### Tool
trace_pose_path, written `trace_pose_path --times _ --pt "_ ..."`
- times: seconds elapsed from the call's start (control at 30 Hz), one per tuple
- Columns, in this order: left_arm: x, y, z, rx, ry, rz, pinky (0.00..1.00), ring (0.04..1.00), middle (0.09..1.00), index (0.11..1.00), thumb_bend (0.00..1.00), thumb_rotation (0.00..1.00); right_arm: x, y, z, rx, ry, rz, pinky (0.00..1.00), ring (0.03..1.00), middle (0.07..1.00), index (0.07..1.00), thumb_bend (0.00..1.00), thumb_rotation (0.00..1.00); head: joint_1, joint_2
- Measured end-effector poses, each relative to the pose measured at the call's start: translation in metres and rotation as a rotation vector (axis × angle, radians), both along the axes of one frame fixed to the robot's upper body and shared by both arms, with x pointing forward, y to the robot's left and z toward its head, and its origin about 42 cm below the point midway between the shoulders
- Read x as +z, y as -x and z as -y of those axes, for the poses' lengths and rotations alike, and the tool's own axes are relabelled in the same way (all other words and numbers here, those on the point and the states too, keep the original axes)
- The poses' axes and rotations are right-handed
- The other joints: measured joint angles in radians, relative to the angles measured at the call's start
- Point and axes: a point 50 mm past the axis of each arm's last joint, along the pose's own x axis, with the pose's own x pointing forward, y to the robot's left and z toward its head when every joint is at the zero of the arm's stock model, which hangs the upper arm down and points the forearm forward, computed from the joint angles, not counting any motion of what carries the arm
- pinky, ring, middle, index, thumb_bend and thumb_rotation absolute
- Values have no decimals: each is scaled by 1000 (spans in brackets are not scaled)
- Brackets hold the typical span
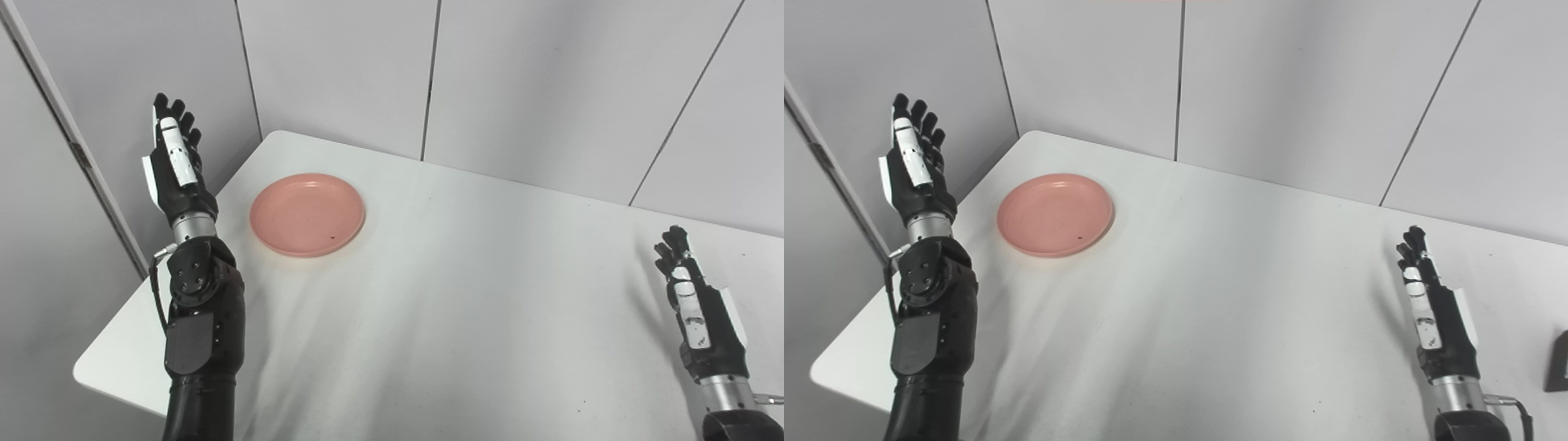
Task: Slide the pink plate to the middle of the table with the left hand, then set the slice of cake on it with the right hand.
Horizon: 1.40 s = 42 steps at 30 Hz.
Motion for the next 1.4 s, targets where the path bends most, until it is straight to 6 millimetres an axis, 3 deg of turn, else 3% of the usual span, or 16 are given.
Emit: trace_pose_path --times 0.7,1.23,1.4 --pt "-53 -10 -23 -15 80 -140 950 936 937 933 421 1000 1 0 0 5 4 14 975 967 987 990 373 1000 2 8" --pt "-80 -17 -24 -23 134 -211 913 906 912 914 392 1000 0 1 -1 5 10 14 965 956 978 985 365 1000 -5 15" --pt "-80 -20 -22 -31 145 -205 912 900 902 905 391 1000 0 1 -1 1 20 15 971 963 982 988 380 1000 -6 17"
